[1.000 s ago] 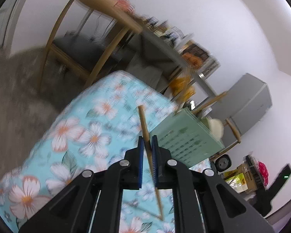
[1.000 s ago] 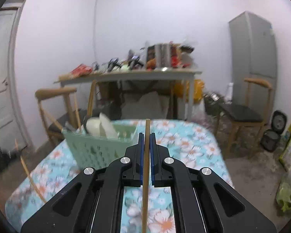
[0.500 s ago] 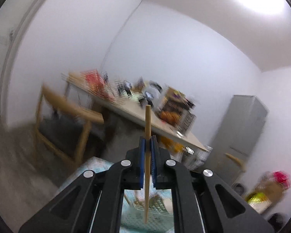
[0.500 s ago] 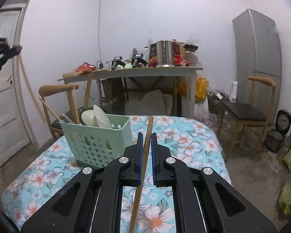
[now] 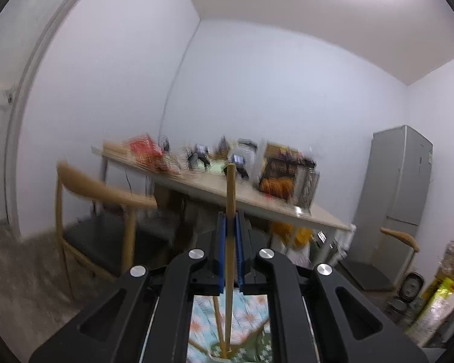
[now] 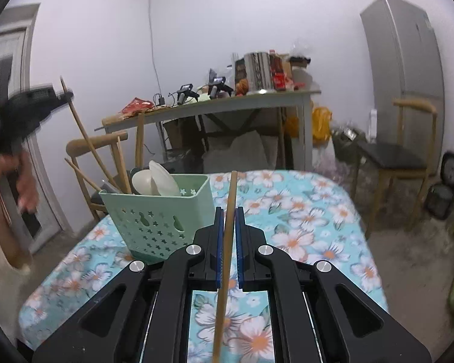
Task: Organize utensils
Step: 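Lift both chopsticks over the green holder and open the left gripper into it, then lower the right gripper's chopstick into the holder and open the right gripper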
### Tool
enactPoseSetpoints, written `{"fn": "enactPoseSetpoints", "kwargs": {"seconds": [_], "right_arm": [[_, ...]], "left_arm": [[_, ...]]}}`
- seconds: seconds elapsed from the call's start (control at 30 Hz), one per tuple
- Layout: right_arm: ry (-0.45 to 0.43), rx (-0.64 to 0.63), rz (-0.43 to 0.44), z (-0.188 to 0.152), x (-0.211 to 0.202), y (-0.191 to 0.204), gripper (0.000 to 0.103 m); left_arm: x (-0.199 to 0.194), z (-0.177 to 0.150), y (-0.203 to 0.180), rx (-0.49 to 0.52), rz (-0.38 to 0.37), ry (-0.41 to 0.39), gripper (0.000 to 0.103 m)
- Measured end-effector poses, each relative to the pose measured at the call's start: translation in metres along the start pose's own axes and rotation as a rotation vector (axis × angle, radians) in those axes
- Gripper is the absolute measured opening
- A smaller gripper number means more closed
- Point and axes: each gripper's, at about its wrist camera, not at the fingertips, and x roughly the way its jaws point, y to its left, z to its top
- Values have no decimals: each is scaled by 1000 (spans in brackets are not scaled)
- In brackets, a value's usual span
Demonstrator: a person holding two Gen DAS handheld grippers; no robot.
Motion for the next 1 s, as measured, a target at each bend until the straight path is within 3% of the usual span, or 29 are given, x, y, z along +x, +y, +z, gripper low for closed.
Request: {"fn": "enactPoseSetpoints", "kwargs": {"seconds": [0.07,0.17,0.2,0.23,0.3,0.33,0.53,0.67,0.8,1.0], "right_arm": [[5,10,-1,1,0,-3,6],[5,10,-5,1,0,-4,6],[4,7,-4,1,-1,-4,6],[5,2,-4,1,-1,-4,6],[-2,-9,-13,1,-2,-4,6],[-4,-11,-17,1,-2,-4,6],[-10,27,22,3,-5,-10,5],[-60,20,47,11,-22,-4,4],[-90,-33,48,22,-34,12,4],[-112,-36,97,46,-44,33,4]], "left_arm": [[11,-10,2,-8,-1,53,5],[34,-26,6,-2,-16,192,7],[41,-33,7,5,-21,251,11],[42,-38,9,3,-14,262,16],[33,-45,13,-12,-8,230,55],[21,-49,16,-16,-14,192,61],[-53,-76,45,20,0,119,65],[-88,-116,70,28,74,123,65],[-85,-138,90,-69,76,250,65],[-87,-134,95,-118,72,250,65]]}}
